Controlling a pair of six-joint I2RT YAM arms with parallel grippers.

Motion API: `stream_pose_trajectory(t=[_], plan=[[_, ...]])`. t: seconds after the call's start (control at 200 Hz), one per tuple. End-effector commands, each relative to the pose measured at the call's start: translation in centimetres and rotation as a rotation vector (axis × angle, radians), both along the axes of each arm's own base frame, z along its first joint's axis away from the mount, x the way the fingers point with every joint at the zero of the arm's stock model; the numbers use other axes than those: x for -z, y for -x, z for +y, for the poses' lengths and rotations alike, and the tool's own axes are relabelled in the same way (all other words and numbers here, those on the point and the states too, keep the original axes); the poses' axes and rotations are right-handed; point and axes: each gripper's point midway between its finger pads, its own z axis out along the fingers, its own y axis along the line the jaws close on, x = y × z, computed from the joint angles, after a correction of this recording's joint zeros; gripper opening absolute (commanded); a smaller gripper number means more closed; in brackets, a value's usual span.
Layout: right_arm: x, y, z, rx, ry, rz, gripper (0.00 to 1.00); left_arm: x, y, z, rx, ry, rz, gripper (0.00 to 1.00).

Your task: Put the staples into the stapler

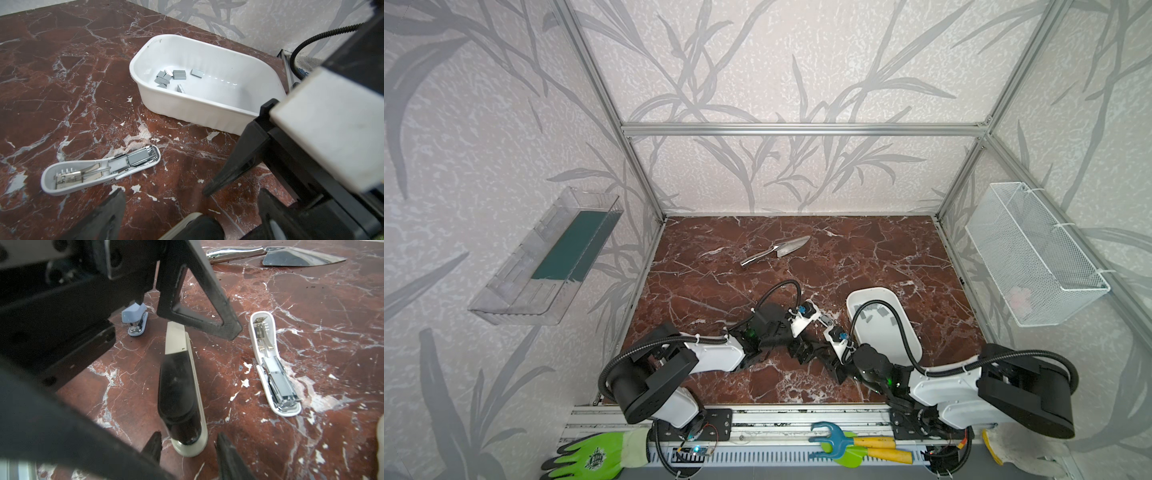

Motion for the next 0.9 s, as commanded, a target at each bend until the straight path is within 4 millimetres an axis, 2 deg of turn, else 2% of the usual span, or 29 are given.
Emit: stream_pose_trajectory(t=[0.0, 0.055, 0.115, 0.155, 0.225, 0.265, 0.43, 0.6, 0.715, 0.9], plan=[[-0.6, -0.1, -0.9, 0.024, 0.031, -0.003, 0.45, -3.5, -1.3, -0.1, -0.071, 0.062, -0.025, 0.99], [-1.3, -0.1, -1.1, 0.033, 0.029, -0.002, 0.45, -4.4, -2.4, 0.5, -0.153, 0.063, -0.022, 0.98], [-2.3, -0.1, -1.1, 0.033, 0.014, -0.005, 0.4, -4.8, -3.4, 1.3, -0.238, 0.055, -0.008, 0.91], [-2.9, 0.0, -1.0, 0.03, 0.003, -0.006, 0.37, -4.8, -3.8, 1.8, -0.282, 0.053, 0.005, 0.82], [-3.6, -0.1, -1.0, 0.031, -0.01, -0.006, 0.3, -4.3, -4.1, 2.5, -0.339, 0.06, 0.033, 0.58], [-4.0, -0.1, -0.9, 0.033, -0.012, -0.002, 0.28, -3.9, -4.2, 2.8, -0.358, 0.06, 0.04, 0.52], [-4.6, -0.3, 0.3, 0.012, -0.012, 0.009, 0.2, -2.7, -4.3, 3.8, -0.41, 0.073, 0.042, 0.48], [-4.5, -0.8, 1.6, 0.006, 0.009, 0.024, 0.19, -1.5, -4.3, 3.4, -0.403, 0.062, 0.059, 0.47], [-3.1, -1.1, 2.3, 0.005, 0.042, 0.043, 0.18, -0.4, -4.2, 3.2, -0.401, 0.053, 0.061, 0.47], [0.8, -1.1, 2.7, 0.011, 0.089, 0.102, 0.13, 2.6, -4.0, 3.1, -0.409, 0.023, 0.06, 0.47]])
